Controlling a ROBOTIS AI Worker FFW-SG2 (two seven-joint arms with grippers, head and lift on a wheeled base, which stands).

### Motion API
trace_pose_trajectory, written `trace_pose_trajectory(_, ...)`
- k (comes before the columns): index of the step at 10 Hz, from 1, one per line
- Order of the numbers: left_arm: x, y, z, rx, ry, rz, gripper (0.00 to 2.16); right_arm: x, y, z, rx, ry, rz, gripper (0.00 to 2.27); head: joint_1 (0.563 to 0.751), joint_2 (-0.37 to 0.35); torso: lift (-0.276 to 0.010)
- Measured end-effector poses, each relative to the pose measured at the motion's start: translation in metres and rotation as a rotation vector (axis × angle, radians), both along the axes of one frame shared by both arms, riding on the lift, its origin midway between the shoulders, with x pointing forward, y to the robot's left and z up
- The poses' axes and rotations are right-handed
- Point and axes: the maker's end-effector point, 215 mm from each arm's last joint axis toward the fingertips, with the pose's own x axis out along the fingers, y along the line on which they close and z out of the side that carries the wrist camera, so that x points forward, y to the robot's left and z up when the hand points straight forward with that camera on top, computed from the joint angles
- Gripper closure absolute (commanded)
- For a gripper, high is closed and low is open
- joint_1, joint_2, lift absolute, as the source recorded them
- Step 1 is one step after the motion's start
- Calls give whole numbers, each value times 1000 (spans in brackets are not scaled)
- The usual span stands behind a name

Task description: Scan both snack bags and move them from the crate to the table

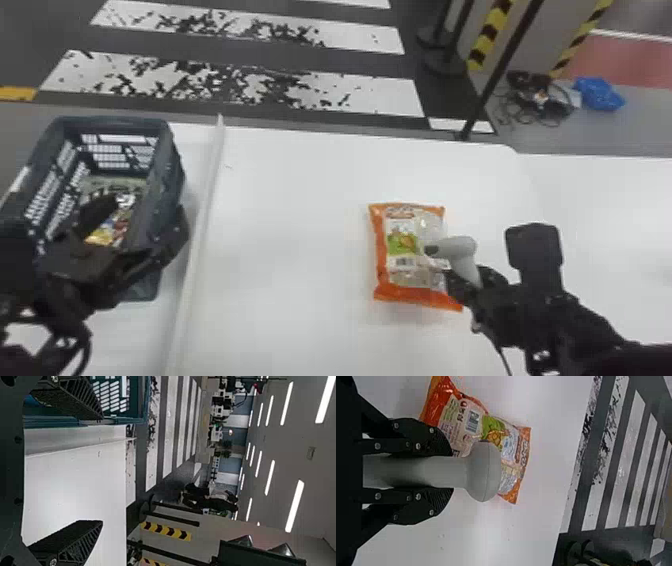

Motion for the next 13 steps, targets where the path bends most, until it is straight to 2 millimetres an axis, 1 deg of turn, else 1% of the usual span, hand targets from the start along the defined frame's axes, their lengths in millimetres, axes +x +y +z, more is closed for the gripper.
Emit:
trace_pose_trajectory(2, 0, 2, 0, 0, -1, 3, 60, -8, 34, -5, -8, 31, 55, 2250, 695, -34, -88)
trace_pose_trajectory(3, 0, 4, 1, -2, -1, 6, 60, -11, 46, -6, -12, 38, 75, 2250, 695, -9, -88)
trace_pose_trajectory(4, 0, 5, 1, -4, -1, 6, 60, -11, 53, -6, -18, 41, 86, 2250, 695, -1, -88)
trace_pose_trajectory(5, 0, 5, 1, -4, -1, 5, 60, -10, 56, -7, -24, 42, 90, 2250, 695, 9, -88)
trace_pose_trajectory(7, 0, 5, 1, -4, 0, 5, 60, -9, 56, -8, -34, 46, 87, 2250, 695, 9, -88)
trace_pose_trajectory(8, 0, 5, 1, -4, -1, 5, 60, -8, 50, -7, -50, 43, 76, 2250, 695, 3, -88)
trace_pose_trajectory(9, 0, 5, 1, -4, -2, 5, 60, -5, 39, -5, -70, 35, 55, 2250, 695, -15, -88)
trace_pose_trajectory(10, 0, 5, 2, -3, -2, 5, 60, 0, 21, -1, -90, 20, 21, 2250, 695, -43, -88)
trace_pose_trajectory(11, 0, 5, 1, -3, -1, 5, 60, 9, -1, 2, -105, 4, -21, 2250, 695, -63, -88)
trace_pose_trajectory(13, -1, 4, 1, -5, 1, 2, 60, 28, -48, -2, -119, -28, -103, 2250, 695, -136, -88)
